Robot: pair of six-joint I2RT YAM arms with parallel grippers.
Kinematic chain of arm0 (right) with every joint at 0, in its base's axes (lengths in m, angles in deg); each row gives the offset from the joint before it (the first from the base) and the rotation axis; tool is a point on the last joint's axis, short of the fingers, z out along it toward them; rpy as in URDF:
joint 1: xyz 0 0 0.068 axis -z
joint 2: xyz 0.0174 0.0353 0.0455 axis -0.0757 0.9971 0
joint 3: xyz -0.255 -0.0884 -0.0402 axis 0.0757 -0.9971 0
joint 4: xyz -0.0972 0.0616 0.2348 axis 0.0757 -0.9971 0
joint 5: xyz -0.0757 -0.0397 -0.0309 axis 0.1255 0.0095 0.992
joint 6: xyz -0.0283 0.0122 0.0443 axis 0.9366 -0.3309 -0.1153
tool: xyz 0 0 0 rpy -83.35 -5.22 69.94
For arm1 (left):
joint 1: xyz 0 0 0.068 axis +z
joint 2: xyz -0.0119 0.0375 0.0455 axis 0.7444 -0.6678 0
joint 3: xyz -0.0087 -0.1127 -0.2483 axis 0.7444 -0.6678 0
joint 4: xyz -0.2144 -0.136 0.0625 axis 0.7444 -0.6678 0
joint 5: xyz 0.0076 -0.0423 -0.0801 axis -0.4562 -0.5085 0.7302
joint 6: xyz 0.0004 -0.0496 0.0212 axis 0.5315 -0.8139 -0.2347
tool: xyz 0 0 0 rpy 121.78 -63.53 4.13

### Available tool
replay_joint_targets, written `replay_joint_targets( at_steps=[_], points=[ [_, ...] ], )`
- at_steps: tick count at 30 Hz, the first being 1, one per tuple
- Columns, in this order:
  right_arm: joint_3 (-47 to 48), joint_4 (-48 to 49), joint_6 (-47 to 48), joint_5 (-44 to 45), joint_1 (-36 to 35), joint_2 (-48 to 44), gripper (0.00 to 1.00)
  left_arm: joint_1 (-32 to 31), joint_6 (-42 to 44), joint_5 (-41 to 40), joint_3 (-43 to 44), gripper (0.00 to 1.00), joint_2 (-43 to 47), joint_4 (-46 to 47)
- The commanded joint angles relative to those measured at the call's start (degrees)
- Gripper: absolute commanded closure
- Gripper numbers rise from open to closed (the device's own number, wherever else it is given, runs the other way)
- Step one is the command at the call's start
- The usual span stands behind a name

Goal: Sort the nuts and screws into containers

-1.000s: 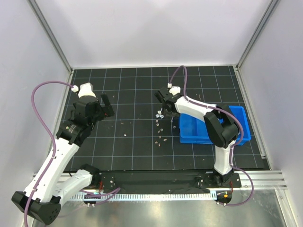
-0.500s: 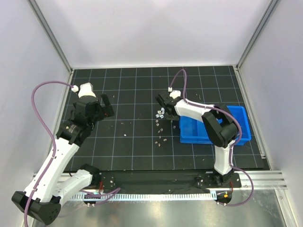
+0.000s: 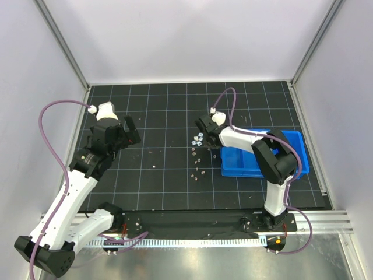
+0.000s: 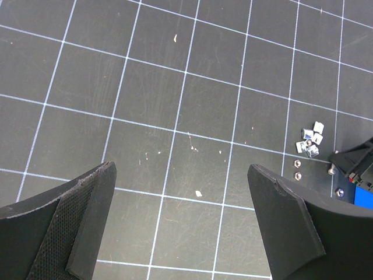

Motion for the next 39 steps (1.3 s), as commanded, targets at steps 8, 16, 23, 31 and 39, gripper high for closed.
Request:
replay_joint_targets(
  at_steps=[8,16,23,31,39],
  points=[
    [-2.3,0.5,-0.9,-3.9,0.2,-3.8,0.99,0.2,0.6,0.0,-0.1,0.00,0.1,2.5],
    [13.8,-6.9,7.6,-4.3,3.6,-12.0,0.99,0.1,0.7,0.3,-0.1,0.00,0.0,2.5],
    [8.1,-12.3,9.3,-0.4,19.4,-25.1,0.99,0.1,0.8,0.3,-0.1,0.00,-0.1,2.6],
    [-12.5,-13.3,13.4,-4.0,48.9,-38.7,0.99,0.1,0.7,1.1,-0.2,0.00,-0.5,2.8],
    [-19.6,-5.0,13.9,-8.8,56.2,-34.9,0.99,0.2,0.6,1.7,-0.2,0.00,-0.7,2.9]
  ],
)
